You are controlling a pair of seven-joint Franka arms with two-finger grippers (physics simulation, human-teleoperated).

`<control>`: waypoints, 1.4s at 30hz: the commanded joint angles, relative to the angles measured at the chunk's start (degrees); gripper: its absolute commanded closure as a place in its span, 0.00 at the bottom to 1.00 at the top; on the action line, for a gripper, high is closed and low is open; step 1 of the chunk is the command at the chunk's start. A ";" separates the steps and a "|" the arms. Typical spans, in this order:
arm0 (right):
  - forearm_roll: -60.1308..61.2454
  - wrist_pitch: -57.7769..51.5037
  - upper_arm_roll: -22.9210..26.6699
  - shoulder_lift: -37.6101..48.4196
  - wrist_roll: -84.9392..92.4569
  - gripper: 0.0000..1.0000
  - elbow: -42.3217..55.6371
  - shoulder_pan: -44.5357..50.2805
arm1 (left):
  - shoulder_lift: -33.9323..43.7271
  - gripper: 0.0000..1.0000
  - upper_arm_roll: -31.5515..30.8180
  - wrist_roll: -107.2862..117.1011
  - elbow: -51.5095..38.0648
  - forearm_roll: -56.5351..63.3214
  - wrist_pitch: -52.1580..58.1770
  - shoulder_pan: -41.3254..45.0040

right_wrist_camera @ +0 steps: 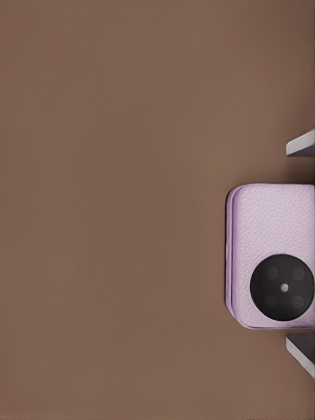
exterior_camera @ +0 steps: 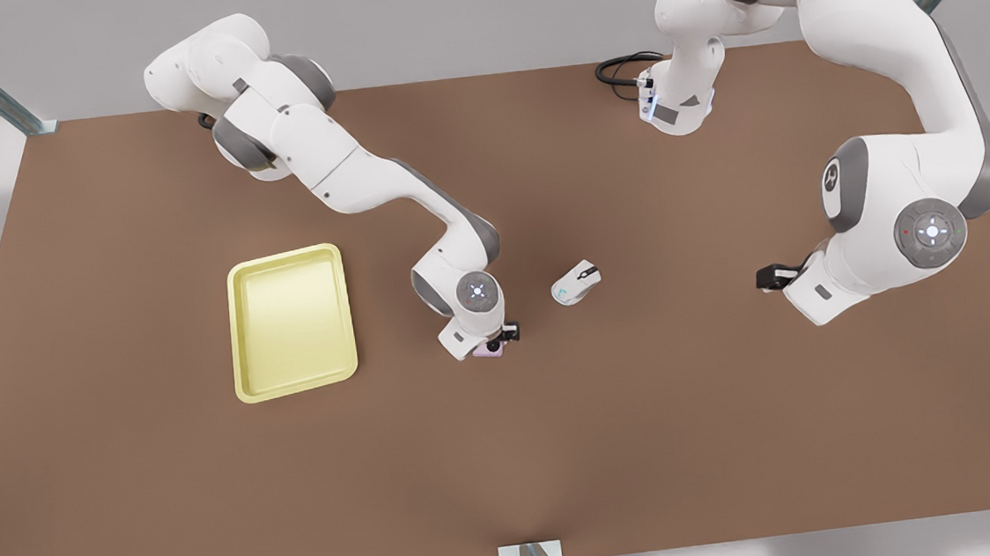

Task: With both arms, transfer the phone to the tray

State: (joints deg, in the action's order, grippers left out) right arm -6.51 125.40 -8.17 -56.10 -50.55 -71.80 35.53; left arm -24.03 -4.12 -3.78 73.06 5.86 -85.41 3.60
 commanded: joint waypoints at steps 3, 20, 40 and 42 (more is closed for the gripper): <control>0.36 1.16 -0.09 -0.24 6.34 0.05 0.08 0.06 | -0.13 0.00 -0.01 0.00 -0.03 0.03 -0.11 0.00; 0.19 1.16 0.00 1.61 7.31 0.20 -1.68 -0.64 | -0.14 0.00 -0.01 0.00 -0.11 0.03 -0.46 0.00; -0.43 18.21 2.72 38.00 48.18 0.18 -58.19 -31.67 | -0.58 0.00 -0.36 -0.35 -1.26 0.03 -0.99 0.00; -0.34 17.95 3.60 37.65 49.24 0.00 -57.93 -31.67 | -0.57 0.00 -0.45 -0.18 -2.75 0.12 -0.90 0.09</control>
State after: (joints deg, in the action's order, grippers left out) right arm -6.91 140.54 -4.81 -18.40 -26.48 -129.61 3.90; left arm -24.66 -4.52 -3.89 70.77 5.88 -86.26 3.68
